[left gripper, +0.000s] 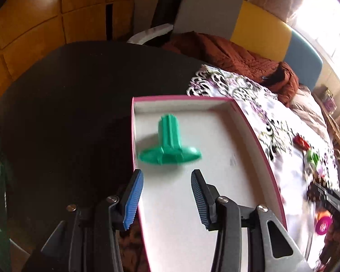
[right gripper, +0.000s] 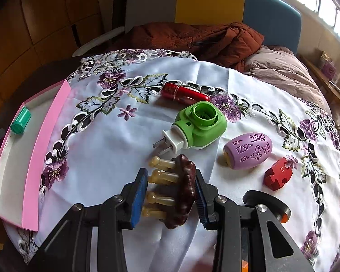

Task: Organize rigid objects
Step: 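Carry the green holder into the tray and open the left gripper while the right gripper grasps the brown roller, then carry the brown spiky roller into the tray and release it with the right gripper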

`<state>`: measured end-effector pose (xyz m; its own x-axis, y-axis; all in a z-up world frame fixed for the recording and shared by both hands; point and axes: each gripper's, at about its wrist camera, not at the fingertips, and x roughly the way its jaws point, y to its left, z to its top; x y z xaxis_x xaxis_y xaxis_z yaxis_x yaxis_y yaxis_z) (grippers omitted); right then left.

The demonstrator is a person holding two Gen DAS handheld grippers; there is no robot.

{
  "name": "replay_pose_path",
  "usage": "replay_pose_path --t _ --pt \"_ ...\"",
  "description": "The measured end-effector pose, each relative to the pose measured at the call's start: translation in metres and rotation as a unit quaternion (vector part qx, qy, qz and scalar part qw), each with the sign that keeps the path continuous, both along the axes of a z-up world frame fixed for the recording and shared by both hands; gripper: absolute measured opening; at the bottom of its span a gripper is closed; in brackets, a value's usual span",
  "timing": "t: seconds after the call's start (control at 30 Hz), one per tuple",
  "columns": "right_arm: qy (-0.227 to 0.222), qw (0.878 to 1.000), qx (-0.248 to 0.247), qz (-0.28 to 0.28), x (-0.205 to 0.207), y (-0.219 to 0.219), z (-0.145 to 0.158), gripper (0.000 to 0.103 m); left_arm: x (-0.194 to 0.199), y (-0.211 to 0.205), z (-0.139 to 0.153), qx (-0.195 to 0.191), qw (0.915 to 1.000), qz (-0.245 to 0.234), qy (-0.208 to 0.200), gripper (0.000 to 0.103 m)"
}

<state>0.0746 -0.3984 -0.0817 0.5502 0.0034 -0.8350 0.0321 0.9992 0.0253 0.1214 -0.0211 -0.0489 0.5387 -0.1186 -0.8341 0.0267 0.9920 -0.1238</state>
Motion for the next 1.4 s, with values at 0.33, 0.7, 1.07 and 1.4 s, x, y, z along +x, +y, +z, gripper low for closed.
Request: replay_pose_path --t 0.33,0.7,1.07,1.4 --pt "-0.006 1.000 -0.025 0.006 -0.003 0.008 0.001 0.039 -0.049 -0.014 -0.002 0.012 0.9999 0.001 -0.002 0.044" --pt "0.003 1.000 -0.024 0.007 -0.008 0.024 0.003 0.039 -0.069 -0.012 -0.001 0.024 0.9996 -0.006 -0.013 0.044" --pt "-0.012 0.999 0.004 0.030 -0.014 0.068 0.029 0.039 -0.076 0.007 -0.004 0.001 1.0000 0.002 -0.009 0.044" --pt "-0.058 0.991 0.037 0.111 -0.005 0.148 0.073 0.039 -0.080 0.032 -0.004 -0.013 0.9993 0.033 -0.015 0.044"
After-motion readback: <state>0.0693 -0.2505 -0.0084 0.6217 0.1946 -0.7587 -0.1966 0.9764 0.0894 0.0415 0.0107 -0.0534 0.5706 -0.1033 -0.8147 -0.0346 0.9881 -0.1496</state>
